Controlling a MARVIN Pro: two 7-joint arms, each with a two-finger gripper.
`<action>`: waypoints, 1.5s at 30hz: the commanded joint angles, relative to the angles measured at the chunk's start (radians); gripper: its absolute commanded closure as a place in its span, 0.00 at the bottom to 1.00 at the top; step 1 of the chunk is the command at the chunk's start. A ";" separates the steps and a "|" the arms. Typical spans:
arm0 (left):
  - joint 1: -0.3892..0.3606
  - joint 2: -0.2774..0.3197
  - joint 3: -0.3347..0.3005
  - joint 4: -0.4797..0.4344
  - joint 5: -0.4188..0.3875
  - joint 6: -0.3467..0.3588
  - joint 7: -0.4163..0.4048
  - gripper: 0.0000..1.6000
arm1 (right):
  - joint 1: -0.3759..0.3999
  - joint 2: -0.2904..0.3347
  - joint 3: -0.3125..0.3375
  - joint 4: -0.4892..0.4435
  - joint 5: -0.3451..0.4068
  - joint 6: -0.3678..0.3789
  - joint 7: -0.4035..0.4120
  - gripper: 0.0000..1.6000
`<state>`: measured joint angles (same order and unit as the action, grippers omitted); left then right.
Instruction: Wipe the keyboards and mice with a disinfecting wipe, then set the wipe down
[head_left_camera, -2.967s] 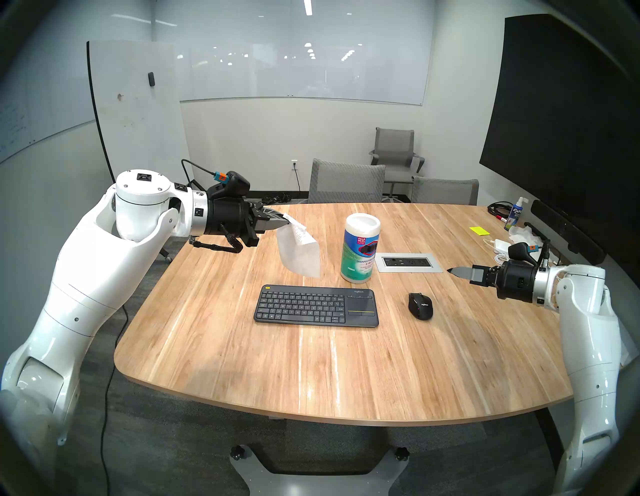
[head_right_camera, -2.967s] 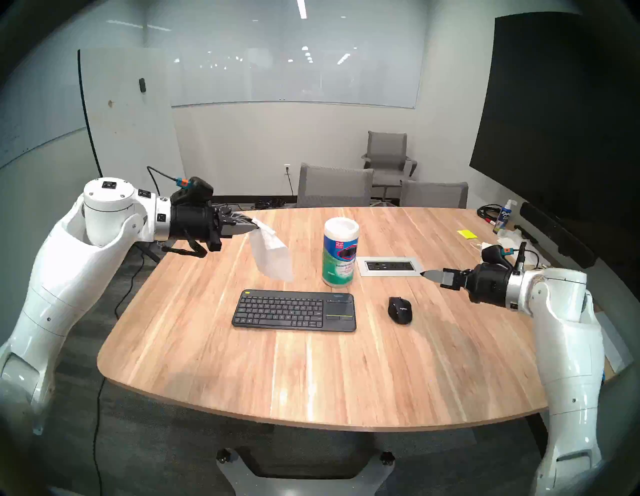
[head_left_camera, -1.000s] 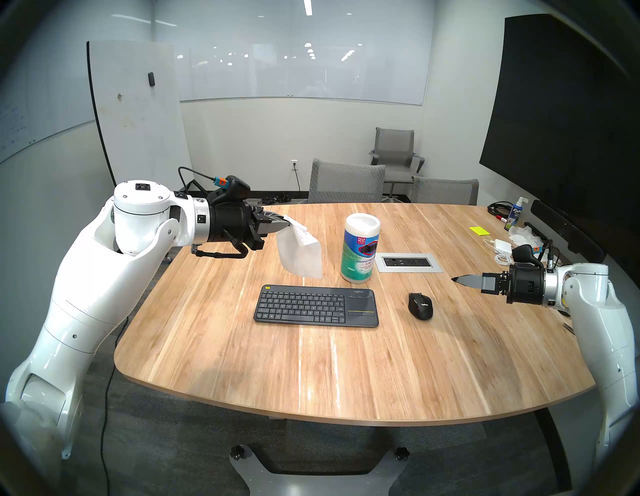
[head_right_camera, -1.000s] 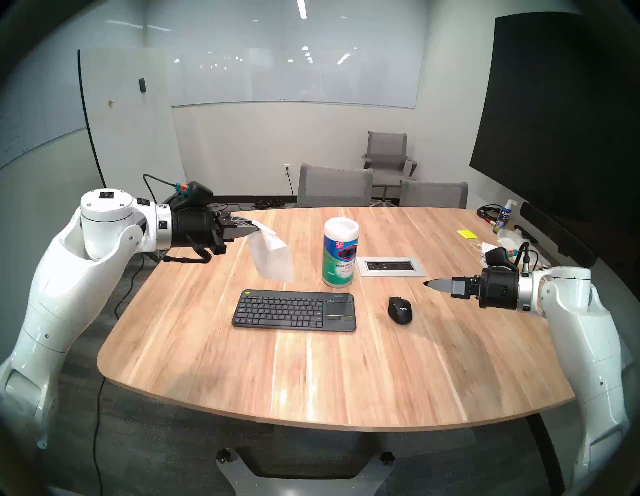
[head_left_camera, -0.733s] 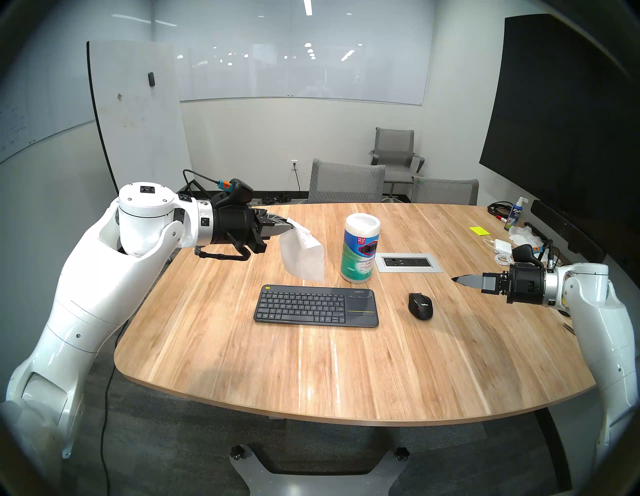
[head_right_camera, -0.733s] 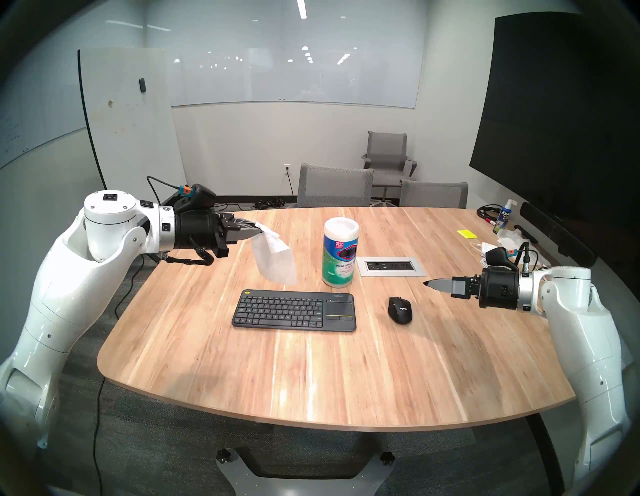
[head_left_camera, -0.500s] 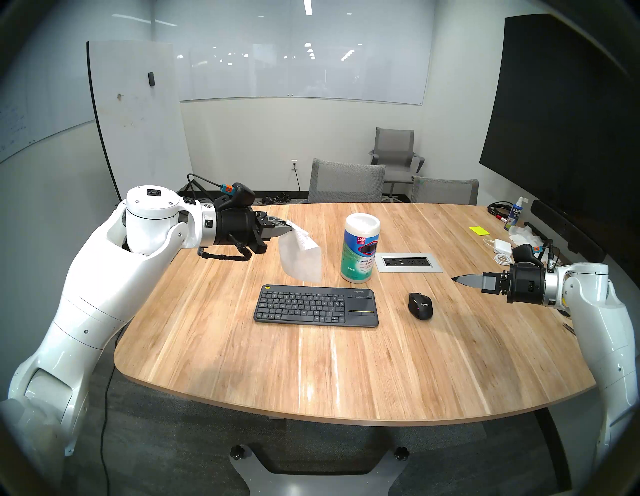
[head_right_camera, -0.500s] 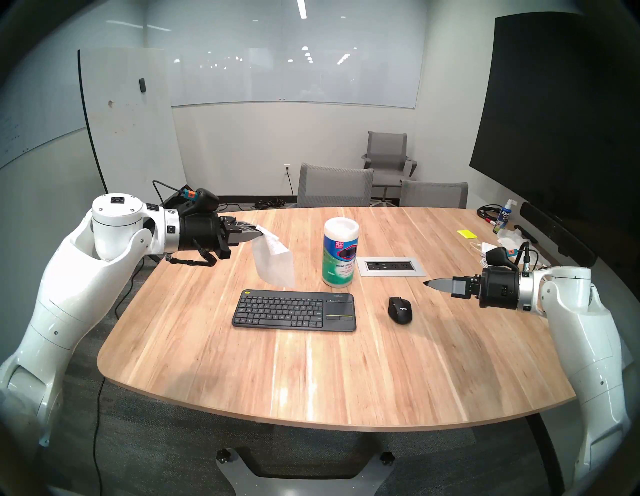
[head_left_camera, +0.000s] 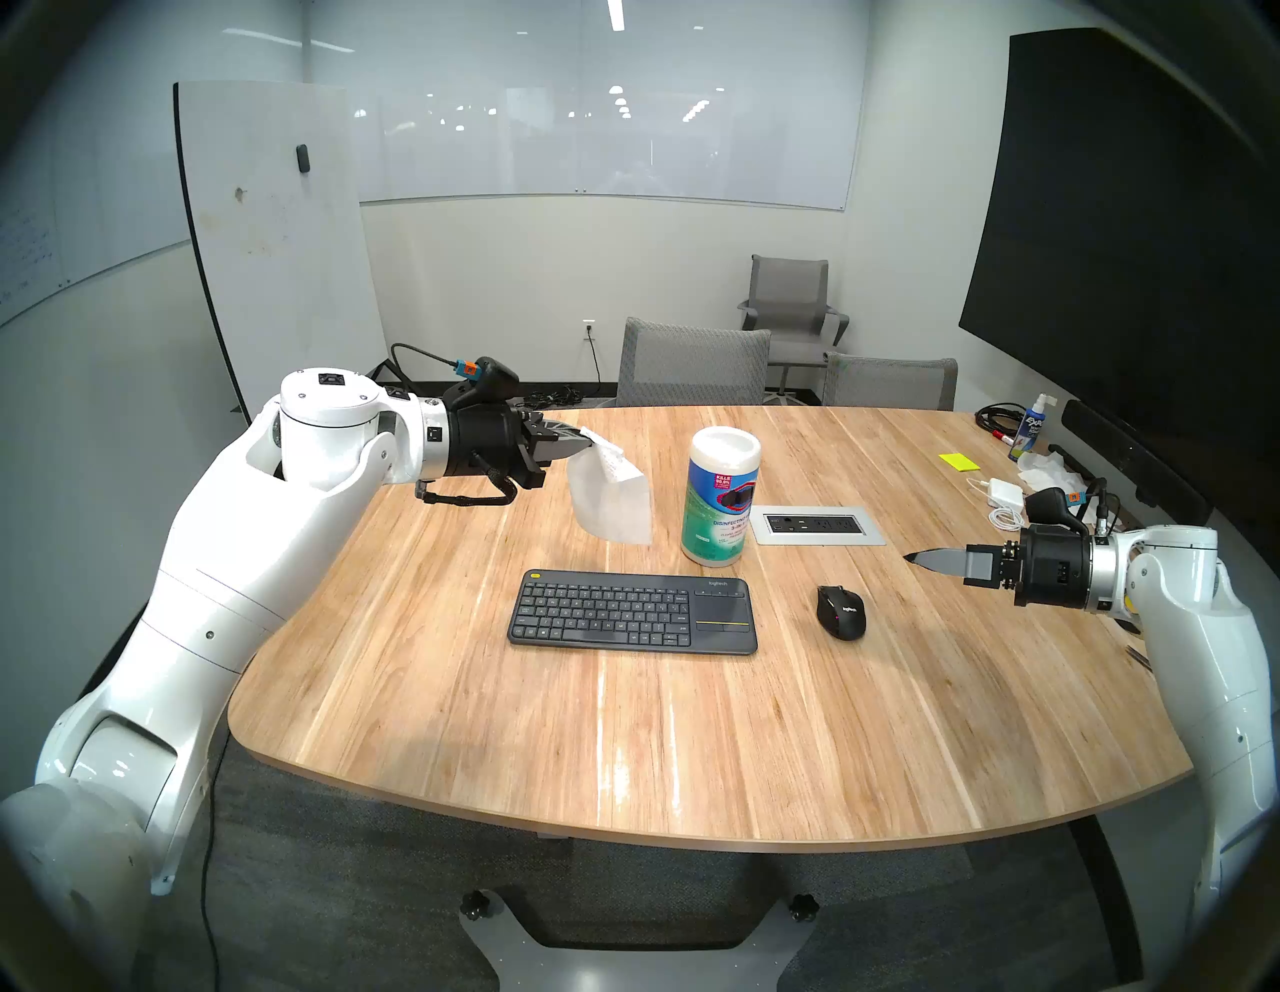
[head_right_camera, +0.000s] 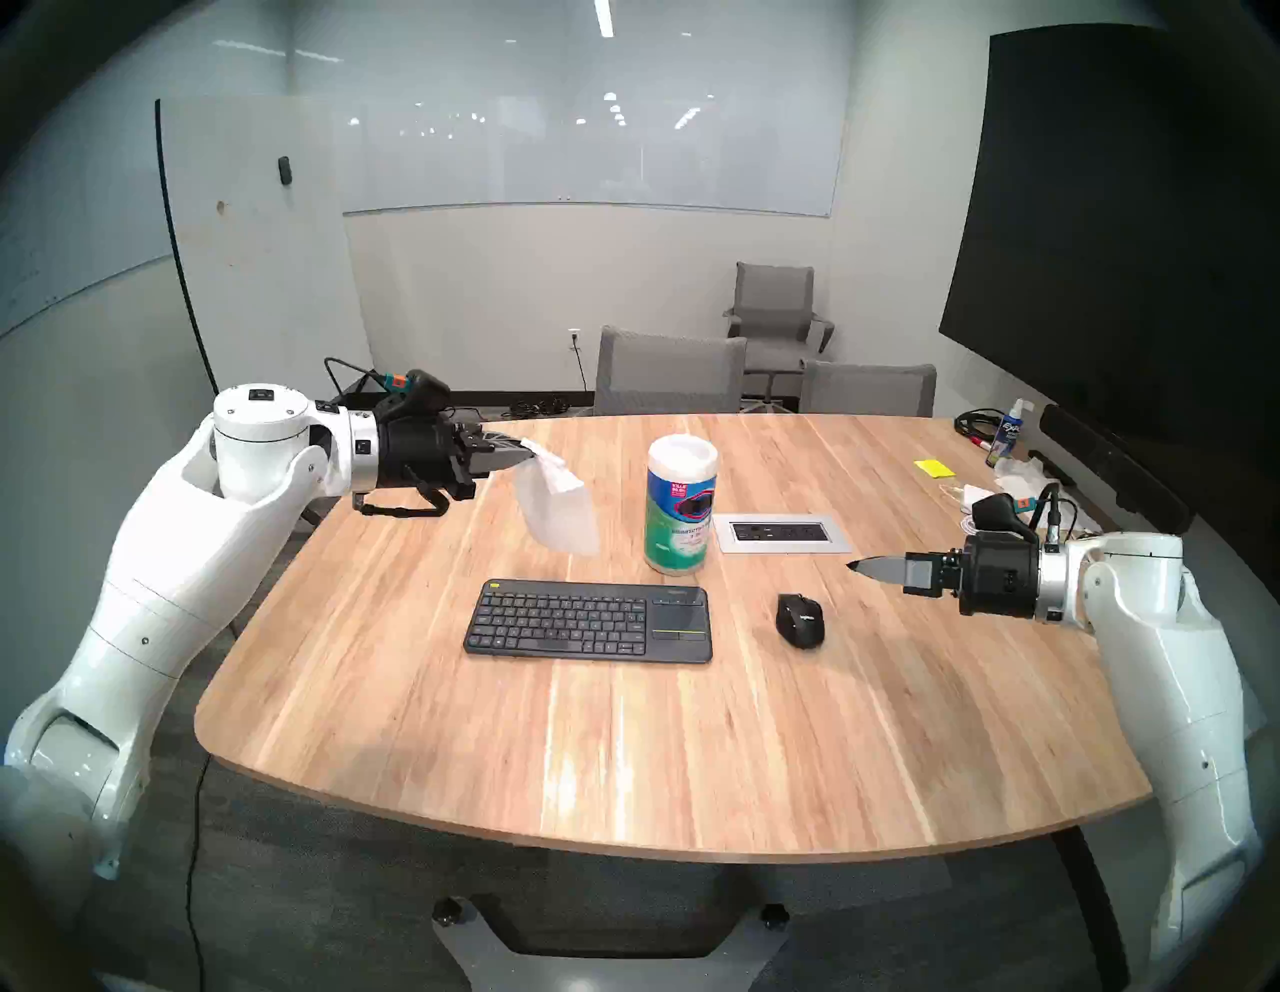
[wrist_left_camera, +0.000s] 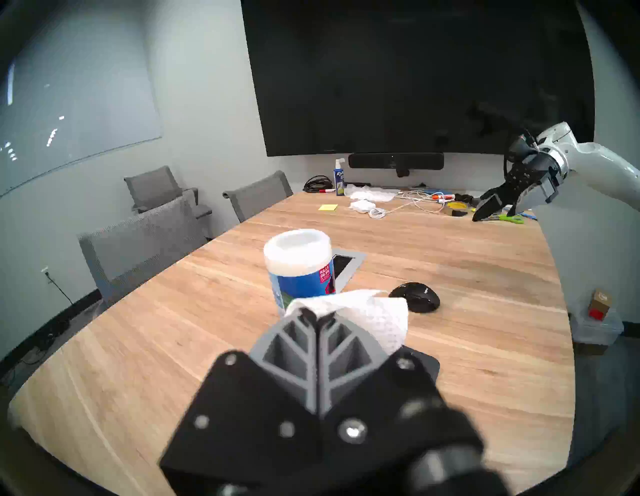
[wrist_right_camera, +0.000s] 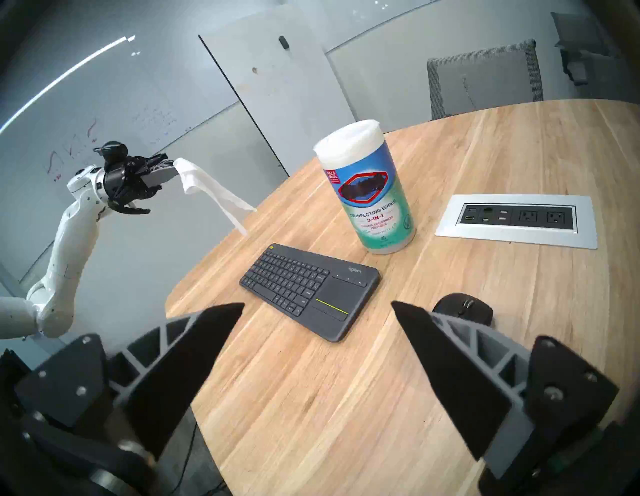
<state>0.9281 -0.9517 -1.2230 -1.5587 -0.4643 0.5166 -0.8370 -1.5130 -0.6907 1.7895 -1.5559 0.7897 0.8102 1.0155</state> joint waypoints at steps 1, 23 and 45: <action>-0.086 -0.076 0.020 0.021 -0.006 -0.023 -0.007 1.00 | 0.009 0.008 0.004 -0.007 0.013 -0.002 0.026 0.00; -0.195 -0.173 0.101 0.148 -0.003 -0.067 -0.043 1.00 | 0.009 0.010 0.003 -0.006 0.015 -0.003 0.028 0.00; -0.212 -0.212 0.108 0.181 -0.006 -0.067 -0.063 1.00 | -0.006 -0.005 0.003 -0.035 0.043 0.005 0.045 0.00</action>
<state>0.7450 -1.1496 -1.1066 -1.3702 -0.4656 0.4478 -0.9043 -1.5149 -0.6862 1.7853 -1.5598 0.8012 0.8064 1.0210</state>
